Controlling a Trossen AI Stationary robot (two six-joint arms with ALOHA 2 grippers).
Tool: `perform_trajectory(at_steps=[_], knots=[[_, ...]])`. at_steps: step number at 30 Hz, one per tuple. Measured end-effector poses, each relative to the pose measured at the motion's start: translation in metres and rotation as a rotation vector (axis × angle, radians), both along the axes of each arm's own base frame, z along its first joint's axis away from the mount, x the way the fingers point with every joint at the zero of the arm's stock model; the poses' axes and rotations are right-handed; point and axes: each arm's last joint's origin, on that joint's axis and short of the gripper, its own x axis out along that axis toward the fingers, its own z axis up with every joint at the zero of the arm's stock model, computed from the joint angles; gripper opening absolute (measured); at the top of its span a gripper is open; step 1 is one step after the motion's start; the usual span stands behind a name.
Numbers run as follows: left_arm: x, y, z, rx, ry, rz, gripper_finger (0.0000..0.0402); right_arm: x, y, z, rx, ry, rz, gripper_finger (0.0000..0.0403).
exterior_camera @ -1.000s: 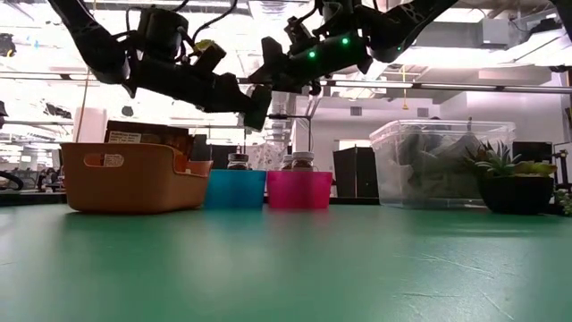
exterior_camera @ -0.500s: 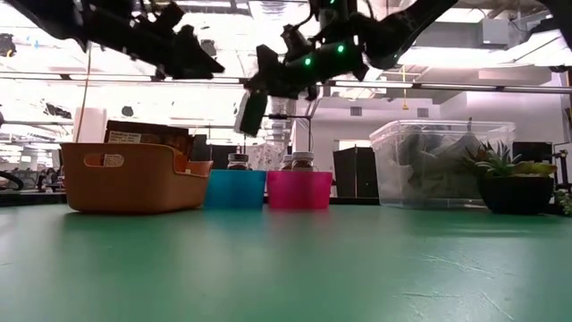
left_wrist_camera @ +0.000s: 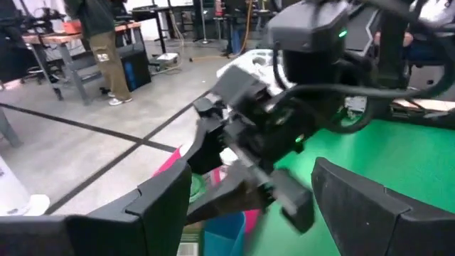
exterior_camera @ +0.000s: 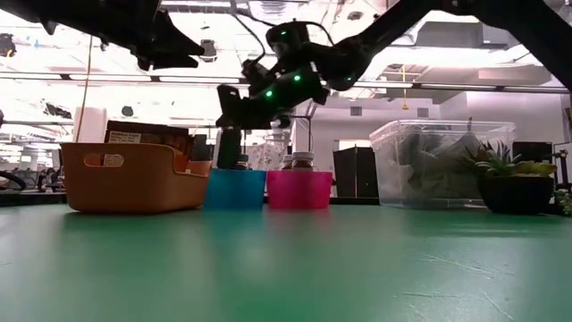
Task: Sort spices by type
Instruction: Put the green seasoning bottle into the blue bin, then return to Home Position
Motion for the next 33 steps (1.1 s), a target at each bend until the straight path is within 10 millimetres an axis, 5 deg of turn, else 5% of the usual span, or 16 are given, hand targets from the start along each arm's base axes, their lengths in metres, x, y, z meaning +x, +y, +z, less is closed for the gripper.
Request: perform_trajectory(at_steps=[21,33], knots=[[0.000,-0.001,-0.001,0.019,0.025,0.010,0.0276,0.002,-0.009,-0.025,0.088,0.173,-0.111,0.0230],[0.000,-0.001,0.000,0.004,0.000,-0.001,0.0276,0.000,-0.016,-0.026,0.138,0.180,0.014,0.0283]])
